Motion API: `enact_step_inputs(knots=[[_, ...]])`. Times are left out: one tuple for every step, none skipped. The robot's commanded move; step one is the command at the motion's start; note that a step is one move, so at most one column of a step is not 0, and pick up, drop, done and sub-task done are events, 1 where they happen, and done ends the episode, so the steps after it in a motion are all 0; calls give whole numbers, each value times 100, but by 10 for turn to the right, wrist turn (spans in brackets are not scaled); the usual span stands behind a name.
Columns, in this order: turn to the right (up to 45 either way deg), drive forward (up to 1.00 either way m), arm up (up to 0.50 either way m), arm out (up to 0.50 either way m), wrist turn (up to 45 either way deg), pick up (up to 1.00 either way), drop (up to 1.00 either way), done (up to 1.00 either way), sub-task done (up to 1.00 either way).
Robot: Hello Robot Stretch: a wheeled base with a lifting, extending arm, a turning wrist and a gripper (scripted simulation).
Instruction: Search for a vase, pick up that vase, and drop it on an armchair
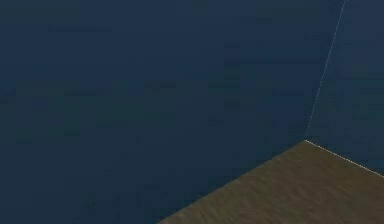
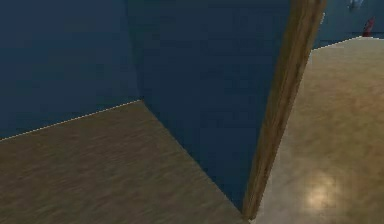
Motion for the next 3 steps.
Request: enact_step_inputs(knots=[[-300, 0, 0, 0, 0, 0, 0, 0, 0], [0, 20, 0, 0, 0, 0, 0, 0, 0], [-450, 0, 0, 0, 0, 0, 0, 0, 0]])
